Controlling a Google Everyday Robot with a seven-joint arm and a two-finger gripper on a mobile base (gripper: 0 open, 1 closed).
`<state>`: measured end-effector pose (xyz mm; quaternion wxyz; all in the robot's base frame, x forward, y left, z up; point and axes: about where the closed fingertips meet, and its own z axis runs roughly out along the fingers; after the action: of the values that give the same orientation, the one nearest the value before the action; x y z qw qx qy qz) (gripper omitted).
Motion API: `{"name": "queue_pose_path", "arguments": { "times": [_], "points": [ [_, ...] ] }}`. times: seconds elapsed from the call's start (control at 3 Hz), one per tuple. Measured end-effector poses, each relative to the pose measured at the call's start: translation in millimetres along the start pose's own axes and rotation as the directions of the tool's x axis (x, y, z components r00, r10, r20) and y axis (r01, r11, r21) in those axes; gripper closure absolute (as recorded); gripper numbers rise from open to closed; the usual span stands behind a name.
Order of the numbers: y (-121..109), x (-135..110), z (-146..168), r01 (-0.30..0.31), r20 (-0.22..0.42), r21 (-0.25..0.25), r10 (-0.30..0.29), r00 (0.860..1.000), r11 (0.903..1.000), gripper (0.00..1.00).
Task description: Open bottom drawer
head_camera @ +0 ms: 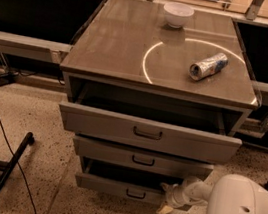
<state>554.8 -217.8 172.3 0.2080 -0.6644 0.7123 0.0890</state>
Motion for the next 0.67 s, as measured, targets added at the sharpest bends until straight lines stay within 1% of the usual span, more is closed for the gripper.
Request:
{"name": "queue_pose_path", "arguments": {
  "times": [0.33,0.67],
  "points": [
    [4.2,11.5,-5.6,0.005,-0.029,-0.006,-0.005,1.0,1.0,0.37],
    [21.4,12.3,-27.3,0.032,-0.058,-0.012,-0.033,0.998,0.9994,0.37]
  ]
}}
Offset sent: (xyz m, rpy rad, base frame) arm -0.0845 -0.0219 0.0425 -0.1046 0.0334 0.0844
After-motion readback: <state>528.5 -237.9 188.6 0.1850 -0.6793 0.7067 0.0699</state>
